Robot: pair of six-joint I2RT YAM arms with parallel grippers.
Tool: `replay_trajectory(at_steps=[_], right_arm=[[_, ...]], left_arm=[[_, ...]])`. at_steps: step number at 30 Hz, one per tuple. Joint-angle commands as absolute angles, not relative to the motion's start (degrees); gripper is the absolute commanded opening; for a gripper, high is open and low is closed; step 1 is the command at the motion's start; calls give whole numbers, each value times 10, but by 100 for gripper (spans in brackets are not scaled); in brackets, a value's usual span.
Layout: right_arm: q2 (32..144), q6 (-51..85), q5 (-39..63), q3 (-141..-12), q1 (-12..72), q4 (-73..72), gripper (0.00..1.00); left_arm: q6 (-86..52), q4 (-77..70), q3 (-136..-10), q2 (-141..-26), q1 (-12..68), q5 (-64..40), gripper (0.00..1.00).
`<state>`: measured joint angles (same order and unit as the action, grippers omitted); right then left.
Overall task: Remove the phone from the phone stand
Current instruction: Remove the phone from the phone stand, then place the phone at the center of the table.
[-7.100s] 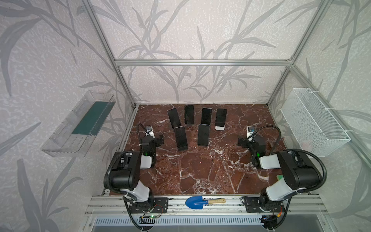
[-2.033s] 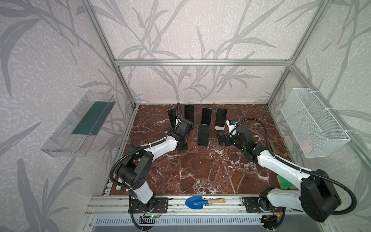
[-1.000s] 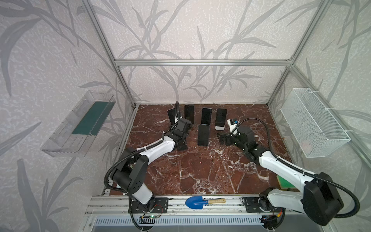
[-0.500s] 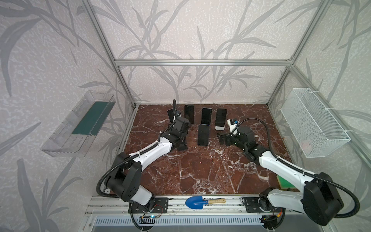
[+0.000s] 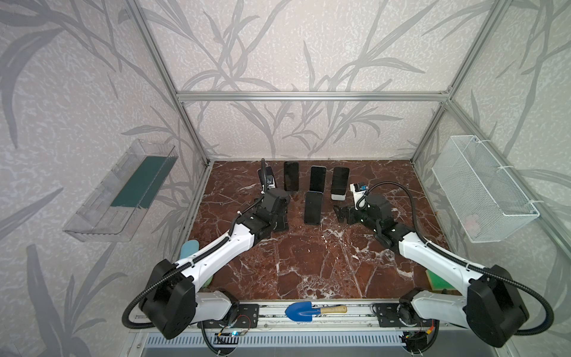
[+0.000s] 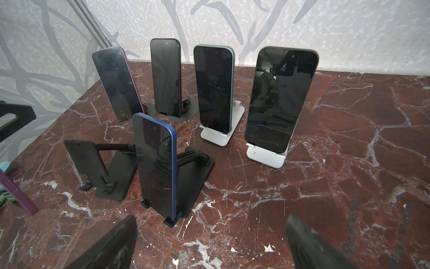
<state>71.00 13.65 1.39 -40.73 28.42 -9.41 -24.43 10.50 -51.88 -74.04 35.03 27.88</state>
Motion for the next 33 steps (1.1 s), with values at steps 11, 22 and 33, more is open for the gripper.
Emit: replay_trajectory(at_steps=[11,22,33], right_arm=[[682,71,151,-306,282,-255,98],[619,60,175,-187,283,-308,99],[639,63,155,-147,282,-354,99]], left_arm=[[-365,111,-487,-781,477,270,47],[-390,52,-451,-868,511,192,47],[-411,88,-483,-922,510,189,46]])
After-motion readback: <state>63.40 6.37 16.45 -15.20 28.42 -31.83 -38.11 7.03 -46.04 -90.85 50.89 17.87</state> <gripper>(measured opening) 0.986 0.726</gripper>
